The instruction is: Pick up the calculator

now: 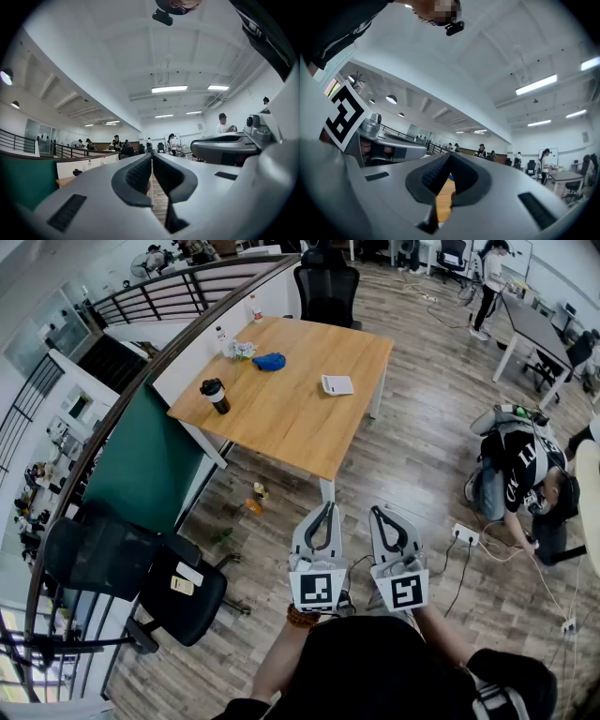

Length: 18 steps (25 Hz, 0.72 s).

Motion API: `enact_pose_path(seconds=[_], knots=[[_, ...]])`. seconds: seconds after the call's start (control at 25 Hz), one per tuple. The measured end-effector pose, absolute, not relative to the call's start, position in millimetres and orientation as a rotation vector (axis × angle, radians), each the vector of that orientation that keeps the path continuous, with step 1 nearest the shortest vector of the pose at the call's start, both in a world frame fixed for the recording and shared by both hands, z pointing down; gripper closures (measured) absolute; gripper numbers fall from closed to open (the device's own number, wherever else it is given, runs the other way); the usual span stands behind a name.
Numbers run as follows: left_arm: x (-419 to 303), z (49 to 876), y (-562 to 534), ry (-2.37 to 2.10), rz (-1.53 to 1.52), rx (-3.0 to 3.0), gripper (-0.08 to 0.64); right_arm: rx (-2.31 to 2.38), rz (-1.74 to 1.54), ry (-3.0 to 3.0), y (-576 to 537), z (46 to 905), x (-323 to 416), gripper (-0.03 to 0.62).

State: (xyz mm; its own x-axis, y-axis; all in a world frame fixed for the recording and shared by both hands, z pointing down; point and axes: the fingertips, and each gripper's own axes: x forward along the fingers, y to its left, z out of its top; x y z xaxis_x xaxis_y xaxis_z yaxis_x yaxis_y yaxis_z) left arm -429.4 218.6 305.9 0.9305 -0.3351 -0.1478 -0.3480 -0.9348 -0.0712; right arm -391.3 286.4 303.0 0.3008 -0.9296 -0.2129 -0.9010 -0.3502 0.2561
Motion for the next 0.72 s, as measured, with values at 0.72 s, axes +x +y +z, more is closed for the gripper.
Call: enact_pose_path(seconds=[0.72], knots=[[-408.9,316.1,211.8,0.58,0.145,-2.984,0.529,2.463,-0.247,-1.66,288.9,337.7,-342.6,0.574]])
